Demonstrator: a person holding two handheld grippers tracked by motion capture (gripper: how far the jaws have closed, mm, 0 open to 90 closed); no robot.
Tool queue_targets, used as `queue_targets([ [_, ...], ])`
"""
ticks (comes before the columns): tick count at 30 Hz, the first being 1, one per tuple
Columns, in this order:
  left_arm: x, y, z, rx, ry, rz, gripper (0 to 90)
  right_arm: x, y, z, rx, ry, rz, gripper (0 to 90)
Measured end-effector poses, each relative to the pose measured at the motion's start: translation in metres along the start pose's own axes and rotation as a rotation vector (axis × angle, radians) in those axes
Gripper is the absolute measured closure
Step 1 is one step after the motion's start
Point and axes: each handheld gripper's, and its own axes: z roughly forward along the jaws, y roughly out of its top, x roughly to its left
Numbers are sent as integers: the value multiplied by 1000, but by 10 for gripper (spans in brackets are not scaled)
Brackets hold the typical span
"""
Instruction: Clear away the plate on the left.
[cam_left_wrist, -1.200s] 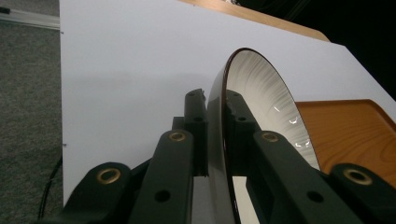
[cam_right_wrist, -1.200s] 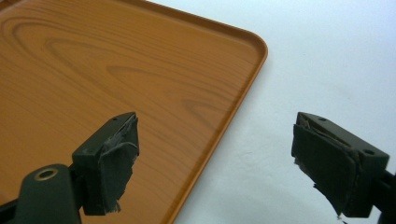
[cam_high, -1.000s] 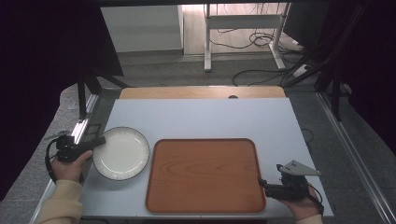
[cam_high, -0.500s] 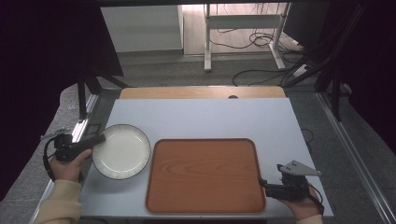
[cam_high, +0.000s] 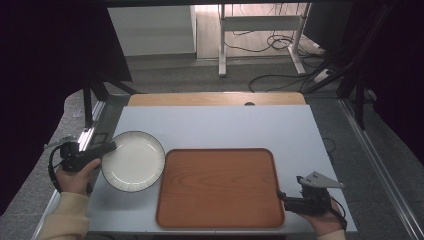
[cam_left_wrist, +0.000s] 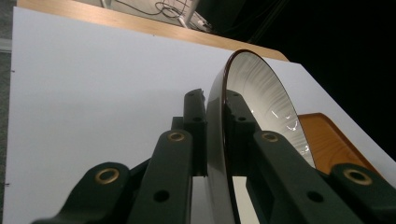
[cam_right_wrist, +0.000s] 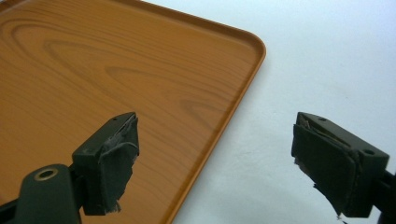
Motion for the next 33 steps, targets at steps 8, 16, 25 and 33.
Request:
queue_targets([
  [8, -4, 0, 3, 5, -12, 4, 821, 0, 0, 0, 1, -1, 0, 153],
  [16, -7, 0, 6, 9, -15, 3, 821, 0, 0, 0, 1, -2, -1, 153],
  [25, -14, 2, 8, -4, -38, 9, 820, 0, 0, 0, 2, -2, -2, 153],
  [33, -21, 3, 12, -5, -70, 11, 820, 0, 0, 1, 4, -2, -4, 153],
])
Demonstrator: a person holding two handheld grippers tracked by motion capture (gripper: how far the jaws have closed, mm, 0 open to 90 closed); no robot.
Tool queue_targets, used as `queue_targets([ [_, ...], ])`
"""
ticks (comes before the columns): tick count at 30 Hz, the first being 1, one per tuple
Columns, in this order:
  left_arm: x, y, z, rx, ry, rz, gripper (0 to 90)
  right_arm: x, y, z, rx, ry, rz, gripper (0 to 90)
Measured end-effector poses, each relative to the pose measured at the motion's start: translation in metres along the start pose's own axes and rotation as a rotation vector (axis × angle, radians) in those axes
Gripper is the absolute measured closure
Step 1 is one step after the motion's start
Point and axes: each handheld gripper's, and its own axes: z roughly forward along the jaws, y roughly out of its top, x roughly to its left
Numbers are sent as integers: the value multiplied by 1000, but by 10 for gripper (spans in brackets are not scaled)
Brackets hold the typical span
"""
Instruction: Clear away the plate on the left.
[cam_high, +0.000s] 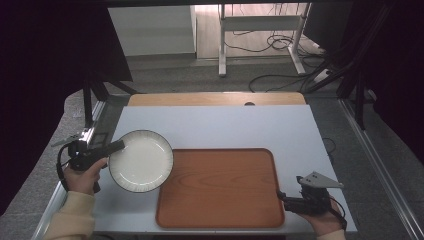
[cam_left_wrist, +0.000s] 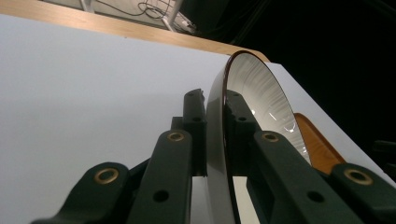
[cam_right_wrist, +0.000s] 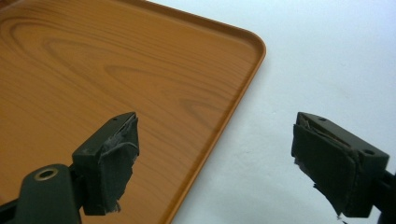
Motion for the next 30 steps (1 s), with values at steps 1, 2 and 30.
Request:
queue_targets([
  [1, -1, 0, 1, 1, -5, 2, 820, 0, 0, 0, 0, 0, 0, 153],
  [2, -2, 0, 1, 1, -10, 3, 819, 0, 0, 0, 0, 0, 0, 153],
  [30, -28, 2, 28, 32, -79, 17, 818, 0, 0, 0, 1, -3, 0, 154],
])
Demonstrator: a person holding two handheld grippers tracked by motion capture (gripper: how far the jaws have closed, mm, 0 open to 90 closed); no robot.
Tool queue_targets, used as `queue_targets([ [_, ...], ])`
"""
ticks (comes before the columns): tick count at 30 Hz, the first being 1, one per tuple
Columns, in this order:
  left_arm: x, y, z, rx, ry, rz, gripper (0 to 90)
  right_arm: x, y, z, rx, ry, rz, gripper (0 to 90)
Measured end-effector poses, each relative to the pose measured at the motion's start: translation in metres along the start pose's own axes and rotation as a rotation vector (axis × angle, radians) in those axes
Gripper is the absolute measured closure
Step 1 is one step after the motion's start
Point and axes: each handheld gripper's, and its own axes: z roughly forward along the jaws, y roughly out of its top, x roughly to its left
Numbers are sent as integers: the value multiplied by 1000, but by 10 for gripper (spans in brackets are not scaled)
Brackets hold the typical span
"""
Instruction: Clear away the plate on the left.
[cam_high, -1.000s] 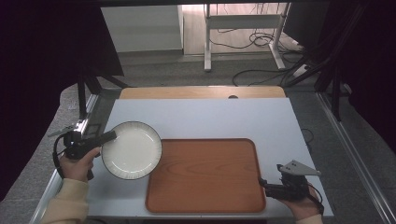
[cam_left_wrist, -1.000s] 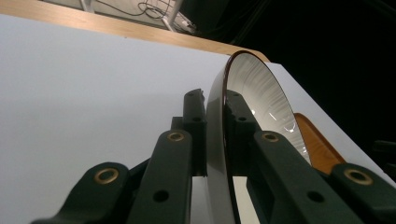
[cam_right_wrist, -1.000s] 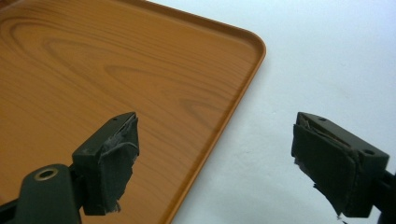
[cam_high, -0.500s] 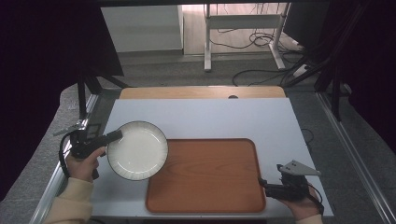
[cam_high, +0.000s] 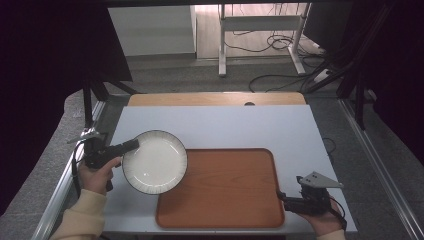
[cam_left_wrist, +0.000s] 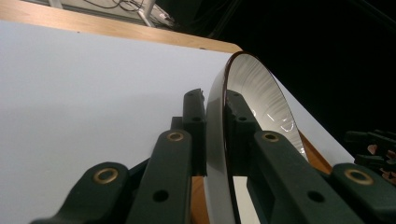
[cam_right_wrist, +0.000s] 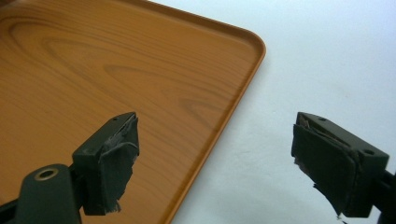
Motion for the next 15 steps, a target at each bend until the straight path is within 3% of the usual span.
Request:
queue_targets([
  [15, -14, 1, 20, 27, -38, 15, 817, 0, 1, -1, -10, 0, 0, 154],
])
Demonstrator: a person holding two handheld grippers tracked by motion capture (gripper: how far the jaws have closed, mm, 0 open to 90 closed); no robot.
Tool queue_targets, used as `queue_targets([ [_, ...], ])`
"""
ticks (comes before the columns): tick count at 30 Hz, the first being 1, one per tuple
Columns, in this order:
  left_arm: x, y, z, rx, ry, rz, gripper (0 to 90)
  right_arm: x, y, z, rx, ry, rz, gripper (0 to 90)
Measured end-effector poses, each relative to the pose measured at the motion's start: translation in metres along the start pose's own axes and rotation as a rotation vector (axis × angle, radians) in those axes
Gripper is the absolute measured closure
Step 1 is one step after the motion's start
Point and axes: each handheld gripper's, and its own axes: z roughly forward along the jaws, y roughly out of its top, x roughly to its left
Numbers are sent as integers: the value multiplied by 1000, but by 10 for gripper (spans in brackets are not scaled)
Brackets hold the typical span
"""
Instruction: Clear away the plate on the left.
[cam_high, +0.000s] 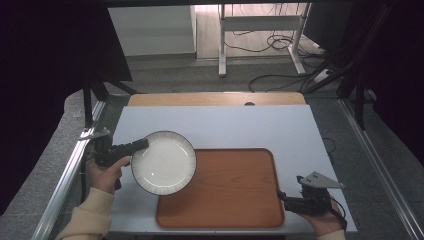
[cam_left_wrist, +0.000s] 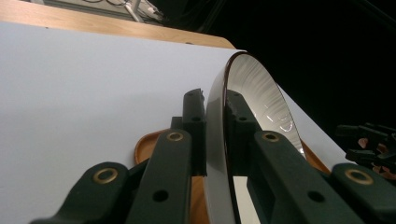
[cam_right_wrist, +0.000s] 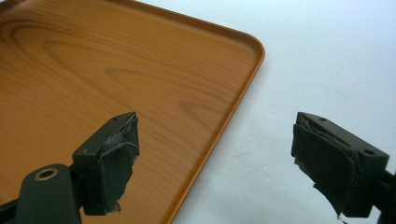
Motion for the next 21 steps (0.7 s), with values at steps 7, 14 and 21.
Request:
queue_targets([
  [7, -5, 0, 8, 9, -16, -2, 816, 0, 0, 0, 0, 0, 3, 154],
  [14, -10, 1, 18, 24, -26, 10, 816, 0, 0, 0, -1, 1, 5, 154],
  [21, -18, 3, 29, 31, -47, 20, 815, 0, 0, 0, -2, 0, 7, 154],
])
